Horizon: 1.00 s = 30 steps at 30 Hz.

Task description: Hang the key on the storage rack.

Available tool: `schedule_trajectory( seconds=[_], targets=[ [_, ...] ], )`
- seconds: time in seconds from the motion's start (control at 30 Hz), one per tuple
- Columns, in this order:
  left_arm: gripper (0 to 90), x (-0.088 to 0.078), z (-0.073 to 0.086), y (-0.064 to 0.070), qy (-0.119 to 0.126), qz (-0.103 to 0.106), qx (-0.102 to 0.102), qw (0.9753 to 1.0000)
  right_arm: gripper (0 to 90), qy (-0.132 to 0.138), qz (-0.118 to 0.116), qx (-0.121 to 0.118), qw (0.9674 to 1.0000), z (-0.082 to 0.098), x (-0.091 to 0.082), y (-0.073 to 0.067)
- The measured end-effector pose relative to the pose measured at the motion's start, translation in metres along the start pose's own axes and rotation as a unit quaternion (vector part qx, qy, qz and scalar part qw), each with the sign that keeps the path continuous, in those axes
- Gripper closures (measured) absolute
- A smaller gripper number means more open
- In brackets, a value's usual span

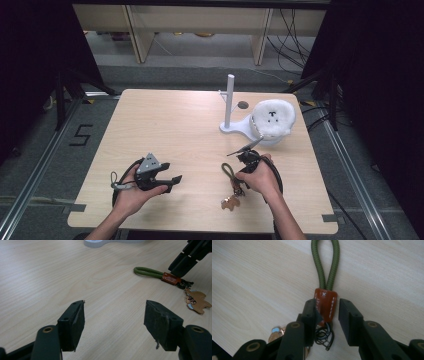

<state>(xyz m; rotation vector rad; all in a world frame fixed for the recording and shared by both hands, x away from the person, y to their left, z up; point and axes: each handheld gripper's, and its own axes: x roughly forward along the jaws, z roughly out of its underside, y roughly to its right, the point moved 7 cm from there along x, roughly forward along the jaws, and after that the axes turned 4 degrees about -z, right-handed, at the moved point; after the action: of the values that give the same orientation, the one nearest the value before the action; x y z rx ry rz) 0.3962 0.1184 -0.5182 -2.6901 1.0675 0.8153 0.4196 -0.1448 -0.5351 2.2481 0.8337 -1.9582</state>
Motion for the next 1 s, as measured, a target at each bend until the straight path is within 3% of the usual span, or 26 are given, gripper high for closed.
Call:
schedule_trajectory(
  seconds=[0.03,0.07,0.2,0.27,0.3,0.33,0.43,0.47,0.53,0.57,0.6,0.63,0.73,0.77,0.8,0.87,0.9,1.0],
  targets=[
    [32.5,0.0,0.0,0.0,0.0,-0.001,0.0,1.0,66.9,-0.003,0.005,0.016,0.9999,0.0,0.0,-0.002],
    [32.5,0.0,0.0,0.001,0.0,-0.001,0.0,1.0,66.4,0.009,0.004,0.004,0.9999,-0.002,0.002,-0.001],
    [32.5,0.0,0.0,0.001,0.0,0.0,0.002,1.0,64.1,0.004,0.012,0.013,0.9998,-0.003,0.004,-0.003],
    [32.5,0.0,0.001,0.001,-0.003,-0.001,0.003,1.0,63.5,-0.004,0.017,0.002,0.9999,-0.003,0.005,-0.002],
    [32.4,0.001,0.001,0.001,0.001,0.0,0.003,1.0,63.5,-0.01,0.022,0.012,0.9996,-0.003,0.005,-0.003],
    [32.4,0.001,0.0,0.001,0.001,0.001,0.002,1.0,63.5,-0.01,0.019,-0.002,0.9998,-0.003,0.006,-0.001],
    [32.4,0.0,0.0,0.001,-0.002,0.001,0.003,1.0,63.8,-0.013,0.025,0.017,0.9995,-0.003,0.007,-0.003],
    [32.4,0.0,0.0,0.001,-0.002,0.001,0.003,1.0,64.2,-0.004,0.022,-0.014,0.9996,-0.005,0.009,0.0],
    [32.4,0.0,0.0,0.001,-0.002,0.0,0.003,1.0,64.3,-0.003,0.016,-0.011,0.9998,-0.005,0.01,-0.002],
    [32.4,0.001,0.0,0.001,0.001,0.001,0.003,1.0,64.6,-0.022,0.008,0.003,0.9997,-0.003,0.009,-0.007],
    [32.4,0.0,0.001,0.001,-0.003,0.0,0.004,1.0,64.6,-0.022,0.008,0.003,0.9997,-0.003,0.009,-0.007],
    [32.4,0.0,0.001,0.0,-0.003,-0.001,0.004,1.0,65.0,-0.006,0.016,-0.017,0.9997,-0.005,0.013,-0.005],
    [32.4,-0.001,0.001,0.0,-0.002,0.0,0.004,1.0,65.4,-0.005,0.016,-0.016,0.9997,-0.005,0.014,-0.007],
    [32.4,-0.001,0.001,0.0,-0.002,0.0,0.003,1.0,65.9,-0.02,0.007,-0.01,0.9997,-0.004,0.013,-0.009],
    [32.4,-0.001,0.001,0.0,-0.003,-0.002,0.004,1.0,68.6,-0.019,0.017,0.003,0.9997,-0.004,0.013,-0.011],
    [32.4,-0.001,0.001,0.0,-0.003,-0.002,0.004,1.0,70.6,-0.02,0.017,0.002,0.9997,-0.004,0.013,-0.011],
    [32.4,0.0,0.001,0.0,-0.002,0.001,0.004,1.0,73.1,-0.024,0.009,-0.015,0.9996,-0.004,0.014,-0.01],
    [32.4,0.0,0.002,0.0,-0.004,0.0,0.002,1.0,75.8,-0.019,0.02,-0.001,0.9996,-0.003,0.013,-0.01]
  ],
)
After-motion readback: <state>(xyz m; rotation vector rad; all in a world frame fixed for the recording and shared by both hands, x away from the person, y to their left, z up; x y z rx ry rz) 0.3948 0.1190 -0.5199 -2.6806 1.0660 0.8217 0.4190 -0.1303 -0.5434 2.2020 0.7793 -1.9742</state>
